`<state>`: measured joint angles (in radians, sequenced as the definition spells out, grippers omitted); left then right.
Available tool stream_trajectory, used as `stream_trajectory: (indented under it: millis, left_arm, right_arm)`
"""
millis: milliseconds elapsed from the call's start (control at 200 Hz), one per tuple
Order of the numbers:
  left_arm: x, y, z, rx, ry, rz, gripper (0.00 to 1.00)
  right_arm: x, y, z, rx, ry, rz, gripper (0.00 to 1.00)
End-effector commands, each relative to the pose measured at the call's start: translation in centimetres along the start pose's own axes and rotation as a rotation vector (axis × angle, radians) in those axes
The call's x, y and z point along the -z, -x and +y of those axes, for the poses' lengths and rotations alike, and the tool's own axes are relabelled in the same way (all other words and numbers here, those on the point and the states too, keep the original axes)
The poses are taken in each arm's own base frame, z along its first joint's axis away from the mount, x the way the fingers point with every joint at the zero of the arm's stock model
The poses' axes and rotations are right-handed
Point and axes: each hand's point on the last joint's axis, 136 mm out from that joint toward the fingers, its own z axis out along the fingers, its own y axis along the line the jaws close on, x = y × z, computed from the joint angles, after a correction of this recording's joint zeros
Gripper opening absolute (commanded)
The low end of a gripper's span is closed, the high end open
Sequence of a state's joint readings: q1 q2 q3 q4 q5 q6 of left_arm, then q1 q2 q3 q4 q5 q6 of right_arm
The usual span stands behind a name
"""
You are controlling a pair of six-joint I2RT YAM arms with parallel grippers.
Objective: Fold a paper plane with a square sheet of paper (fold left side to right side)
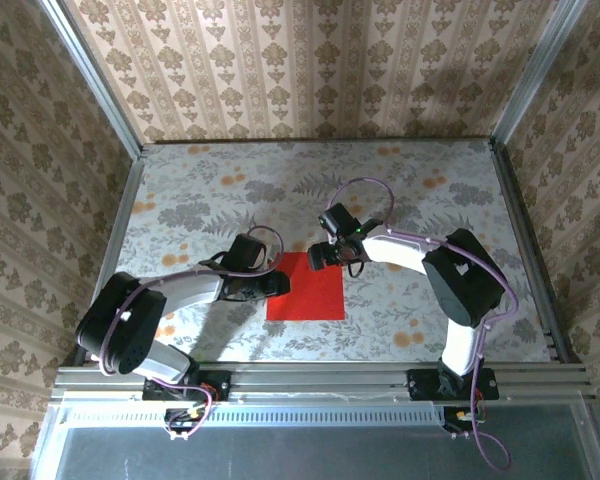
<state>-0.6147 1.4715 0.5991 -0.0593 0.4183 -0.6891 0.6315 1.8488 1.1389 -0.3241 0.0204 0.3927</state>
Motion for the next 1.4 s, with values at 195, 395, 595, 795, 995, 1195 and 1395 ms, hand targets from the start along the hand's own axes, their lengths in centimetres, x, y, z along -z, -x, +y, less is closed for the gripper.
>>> stream_trajectory:
  millis: [195,395,595,795,995,1195,1395]
  left_arm:
    - [-1.3,-1.4,1.7,0.053,0.032,0.031,0.3]
    - [-1.7,-1.3,1.9,0.061,0.037,0.033,0.28]
    - [-1.5,-1.0,1.4,0.056,0.023,0.017,0.28]
    - [-1.0,-0.1,0.5,0.042,-0.004,-0.012,0.28]
    - [0.6,1.4,-0.7,0.019,-0.036,-0.059,0.31]
    - [5.2,4.2,-2.8,-0.087,-0.052,-0.235,0.55]
    - [10.8,6.2,-4.4,-0.18,-0.168,-0.442,0.74]
  right_arm:
    - [-1.4,-2.4,1.0,0.026,-0.012,0.086,0.9]
    - [-1.0,-3.1,2.2,0.035,0.009,0.1,0.9]
    - [0.1,-3.2,3.6,0.051,0.044,0.097,0.85]
    - [1.1,-3.1,4.8,0.046,0.118,0.102,0.58]
    - [3.1,-2.4,6.4,0.017,0.274,0.061,0.32]
    - [7.1,-1.1,7.2,-0.019,0.478,-0.021,0.25]
    - [12.0,0.5,5.1,-0.062,0.585,-0.116,0.25]
